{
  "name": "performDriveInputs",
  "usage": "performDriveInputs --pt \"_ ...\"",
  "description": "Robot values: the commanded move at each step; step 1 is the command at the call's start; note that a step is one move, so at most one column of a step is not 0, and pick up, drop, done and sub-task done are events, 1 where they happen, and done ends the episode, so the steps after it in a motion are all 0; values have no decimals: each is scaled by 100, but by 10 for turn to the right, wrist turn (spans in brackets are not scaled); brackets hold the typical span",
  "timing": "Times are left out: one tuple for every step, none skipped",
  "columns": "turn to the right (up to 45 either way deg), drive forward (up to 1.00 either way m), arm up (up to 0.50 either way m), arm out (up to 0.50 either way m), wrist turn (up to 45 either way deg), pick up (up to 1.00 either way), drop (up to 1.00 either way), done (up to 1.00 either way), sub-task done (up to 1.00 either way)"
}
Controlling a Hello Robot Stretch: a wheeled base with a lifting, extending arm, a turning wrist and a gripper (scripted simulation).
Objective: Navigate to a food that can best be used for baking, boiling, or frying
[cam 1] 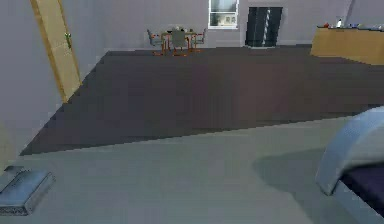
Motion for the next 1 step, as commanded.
performDriveInputs --pt "0 100 0 0 0 0 0 0 0"
